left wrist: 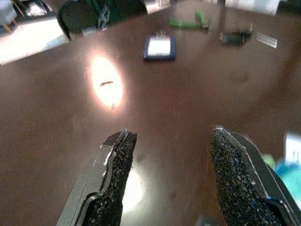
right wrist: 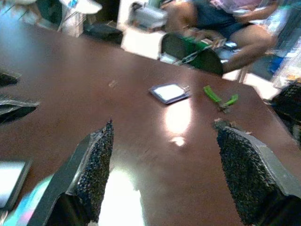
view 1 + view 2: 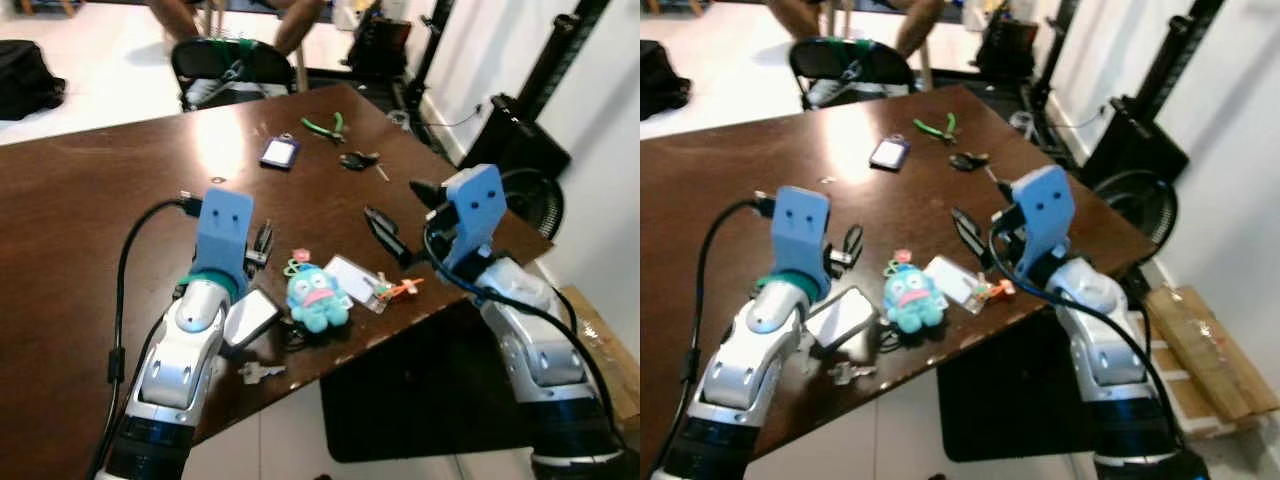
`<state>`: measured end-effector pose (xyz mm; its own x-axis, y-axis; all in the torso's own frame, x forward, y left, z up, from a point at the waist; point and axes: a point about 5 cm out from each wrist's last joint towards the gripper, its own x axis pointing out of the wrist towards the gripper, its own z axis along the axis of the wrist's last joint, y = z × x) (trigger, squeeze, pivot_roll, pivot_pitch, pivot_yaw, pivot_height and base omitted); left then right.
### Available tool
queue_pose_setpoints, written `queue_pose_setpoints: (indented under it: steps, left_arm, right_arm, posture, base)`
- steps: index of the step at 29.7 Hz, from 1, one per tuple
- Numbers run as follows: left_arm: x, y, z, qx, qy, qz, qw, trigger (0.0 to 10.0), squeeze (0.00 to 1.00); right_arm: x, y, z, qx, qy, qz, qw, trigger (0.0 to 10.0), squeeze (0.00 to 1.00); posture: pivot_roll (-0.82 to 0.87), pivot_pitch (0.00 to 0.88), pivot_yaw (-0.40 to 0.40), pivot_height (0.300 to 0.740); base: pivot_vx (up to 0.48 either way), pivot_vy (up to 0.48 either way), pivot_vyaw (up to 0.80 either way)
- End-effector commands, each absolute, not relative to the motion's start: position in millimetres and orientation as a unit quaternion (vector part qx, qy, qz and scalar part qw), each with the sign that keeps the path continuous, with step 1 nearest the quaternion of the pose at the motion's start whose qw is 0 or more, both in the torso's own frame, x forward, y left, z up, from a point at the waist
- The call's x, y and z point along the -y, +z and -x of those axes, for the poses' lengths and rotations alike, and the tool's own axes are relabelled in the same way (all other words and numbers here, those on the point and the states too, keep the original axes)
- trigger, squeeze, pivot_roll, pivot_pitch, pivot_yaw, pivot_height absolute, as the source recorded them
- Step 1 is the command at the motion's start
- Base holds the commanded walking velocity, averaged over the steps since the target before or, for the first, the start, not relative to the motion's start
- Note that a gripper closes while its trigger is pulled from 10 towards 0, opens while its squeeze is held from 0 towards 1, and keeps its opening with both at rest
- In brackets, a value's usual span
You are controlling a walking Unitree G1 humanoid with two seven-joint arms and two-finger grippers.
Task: Hang keys on a hook
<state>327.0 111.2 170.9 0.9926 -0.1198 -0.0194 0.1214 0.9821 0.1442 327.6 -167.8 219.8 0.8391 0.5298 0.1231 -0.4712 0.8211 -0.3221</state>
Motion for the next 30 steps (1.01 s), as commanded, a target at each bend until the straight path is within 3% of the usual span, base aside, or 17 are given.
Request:
queue_pose_setpoints:
  steps: [1,6,8,12,17,22,30]
  left_arm:
    - [-109,152,-326,-0.055,-0.065,-0.082,0.993,10.0,0.00]
    - [-114,143,-324,-0.073,-0.059,-0.080,0.992,10.0,0.00]
    - [-122,138,-317,-0.072,-0.071,-0.040,0.994,10.0,0.00]
    - [-121,139,-313,-0.057,-0.101,-0.037,0.993,10.0,0.00]
    - [-100,125,-311,-0.080,-0.178,-0.097,0.976,10.0,0.00]
    - [-92,117,-317,-0.106,-0.183,-0.118,0.970,10.0,0.00]
    - [-94,141,-332,-0.085,-0.159,-0.050,0.982,10.0,0.00]
  right_arm:
    - [179,202,-324,0.059,0.273,0.162,0.946,10.0,0.00]
    - [185,194,-321,0.038,0.276,0.160,0.947,10.0,0.00]
    - [180,191,-323,0.038,0.269,0.115,0.956,10.0,0.00]
    - [174,183,-323,0.029,0.276,0.103,0.955,10.0,0.00]
    - [173,174,-322,0.012,0.286,0.105,0.952,10.0,0.00]
    - [183,173,-325,0.005,0.268,0.091,0.959,10.0,0.00]
    - [179,169,-323,-0.001,0.283,0.073,0.956,10.0,0.00]
  posture:
    - [-0.18,0.070,0.030,0.740]
    - [-0.18,0.077,0.038,0.740]
    - [-0.16,0.088,0.051,0.740]
    - [-0.15,0.089,0.051,0.740]
    - [-0.15,0.094,0.063,0.740]
    - [-0.13,0.115,0.086,0.740]
    - [-0.13,0.112,0.099,0.740]
  base:
    - [0.000,0.000,0.00]
    - [0.000,0.000,0.00]
    - [0.000,0.000,0.00]
    - [0.000,0.000,0.00]
    - [0.000,0.000,0.00]
    - [0.000,0.000,0.00]
    - [0.000,0.000,0.00]
